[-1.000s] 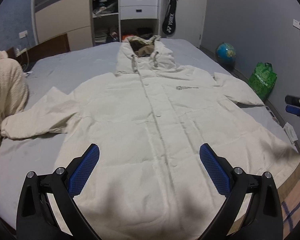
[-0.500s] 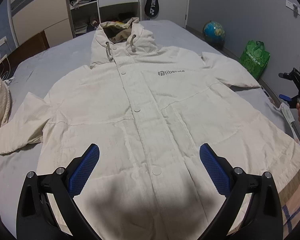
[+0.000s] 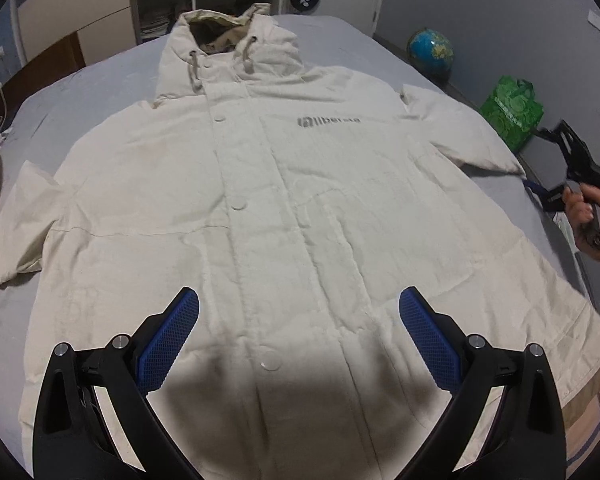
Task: Fold large clothes
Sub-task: 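Grasp the cuff of one jacket sleeve with the right gripper, then fold the held sleeve across the jacket body and open the right gripper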
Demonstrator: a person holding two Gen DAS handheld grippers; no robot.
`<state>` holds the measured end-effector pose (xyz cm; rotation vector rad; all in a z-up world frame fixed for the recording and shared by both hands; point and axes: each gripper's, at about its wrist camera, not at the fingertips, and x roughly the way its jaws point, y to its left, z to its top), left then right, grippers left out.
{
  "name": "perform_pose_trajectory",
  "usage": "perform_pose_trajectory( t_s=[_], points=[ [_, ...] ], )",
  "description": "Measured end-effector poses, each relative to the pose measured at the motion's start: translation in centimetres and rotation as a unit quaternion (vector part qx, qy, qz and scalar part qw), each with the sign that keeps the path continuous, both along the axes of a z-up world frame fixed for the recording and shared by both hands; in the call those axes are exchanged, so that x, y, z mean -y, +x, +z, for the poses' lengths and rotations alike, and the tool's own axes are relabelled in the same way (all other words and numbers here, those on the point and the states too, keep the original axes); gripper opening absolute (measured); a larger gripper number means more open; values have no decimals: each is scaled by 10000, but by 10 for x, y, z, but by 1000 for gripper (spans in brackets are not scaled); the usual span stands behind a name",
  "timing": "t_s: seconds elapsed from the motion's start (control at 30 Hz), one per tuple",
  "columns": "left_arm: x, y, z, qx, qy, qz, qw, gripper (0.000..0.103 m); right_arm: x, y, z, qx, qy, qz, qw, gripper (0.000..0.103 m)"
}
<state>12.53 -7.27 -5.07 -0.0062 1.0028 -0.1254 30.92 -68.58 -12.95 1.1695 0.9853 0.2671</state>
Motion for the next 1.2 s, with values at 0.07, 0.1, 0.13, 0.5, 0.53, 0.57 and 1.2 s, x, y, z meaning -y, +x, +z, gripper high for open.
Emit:
perform_pose_trajectory(
  t_s=[0.07, 0.1, 0.13, 0.5, 0.53, 0.57, 1.2],
  points=[
    [4, 0, -3, -9, 81, -74, 9999, 97, -1, 7, -7, -52, 26, -106, 9999, 91],
    [5, 0, -4, -14, 116, -105, 9999, 97, 0, 11, -9, -55, 74, -197, 9998, 87],
    [5, 0, -5, -14, 144, -136, 9998, 97, 2, 14, -11, -56, 100, -285, 9995, 84],
    [-9, 1, -10, -86, 58, 31, 9999, 97, 36, 33, -27, -198, 555, -1289, 9899, 53],
    [-12, 1, -9, -77, 31, 56, 10000, 97, 39, 31, -31, -215, 620, -1364, 9885, 44],
    [-13, 0, -8, -64, 24, 67, 10000, 97, 41, 30, -34, -243, 653, -1419, 9874, 39],
    [-94, 16, 16, 417, 82, 710, 9966, 97, -50, 57, 113, 1593, 28, -453, 9862, 7]
  ],
)
